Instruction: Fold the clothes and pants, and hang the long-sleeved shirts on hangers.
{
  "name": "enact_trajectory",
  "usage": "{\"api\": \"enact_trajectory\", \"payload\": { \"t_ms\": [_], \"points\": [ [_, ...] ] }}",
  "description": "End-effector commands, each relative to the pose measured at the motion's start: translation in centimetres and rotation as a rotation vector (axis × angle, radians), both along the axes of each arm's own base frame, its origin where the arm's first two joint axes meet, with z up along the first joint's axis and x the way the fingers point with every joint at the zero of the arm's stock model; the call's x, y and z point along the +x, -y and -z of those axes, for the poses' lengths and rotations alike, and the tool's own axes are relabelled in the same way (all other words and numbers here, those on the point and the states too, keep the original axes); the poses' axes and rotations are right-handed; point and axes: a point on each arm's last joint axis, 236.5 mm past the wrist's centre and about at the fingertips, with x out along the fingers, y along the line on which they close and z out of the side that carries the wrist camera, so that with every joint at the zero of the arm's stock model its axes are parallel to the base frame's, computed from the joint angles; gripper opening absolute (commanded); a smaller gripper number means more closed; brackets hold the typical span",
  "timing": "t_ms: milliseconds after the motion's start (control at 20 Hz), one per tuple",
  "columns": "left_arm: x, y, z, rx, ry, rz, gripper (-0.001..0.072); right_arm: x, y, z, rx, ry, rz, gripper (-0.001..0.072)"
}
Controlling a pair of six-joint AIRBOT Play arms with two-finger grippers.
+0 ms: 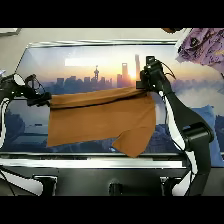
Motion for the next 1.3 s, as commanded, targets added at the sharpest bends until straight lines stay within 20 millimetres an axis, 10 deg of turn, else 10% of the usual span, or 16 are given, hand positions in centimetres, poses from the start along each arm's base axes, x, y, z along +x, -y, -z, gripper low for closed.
{"api": "enact_trajectory", "payload": {
  "t_ms": [0,200,350,500,700,850,1050,1250],
  "points": [
    [-1.0,0.6,1.1,-0.009,-0.044,0.007,0.0015,-0.7,-0.6,2.2,0.017,-0.062,-0.001,0.0028],
    [-0.7,1.0,1.5,-0.011,-0.044,-0.020,0.0081,-1.7,-2.0,4.7,0.068,-0.133,-0.011,0.0035],
    [0.0,0.6,0.9,-0.009,-0.017,-0.068,0.0532,-2.1,-2.4,4.6,0.073,-0.159,-0.065,0.0287],
    [0.9,-1.5,-2.6,0.001,0.048,-0.104,0.0537,-2.1,-1.5,1.0,0.129,-0.131,-0.122,0.0379],
    [-2.1,-5.5,-6.8,0.010,0.058,-0.135,0.0536,-3.2,4.6,-5.6,0.344,-0.081,-0.114,0.0377],
    [-5.9,-6.4,-6.6,-0.047,0.031,-0.218,0.0535,-8.3,6.7,-5.8,0.662,-0.160,-0.089,0.0377],
    [-11.4,-5.3,-4.5,-0.095,-0.046,-0.270,0.0532,-18.1,4.7,-0.7,0.953,-0.352,0.008,0.0379],
    [-12.5,-4.6,-4.0,-0.104,-0.071,-0.269,0.0532,-24.4,2.3,4.6,0.994,-0.421,0.090,0.0472]
  ]
}}
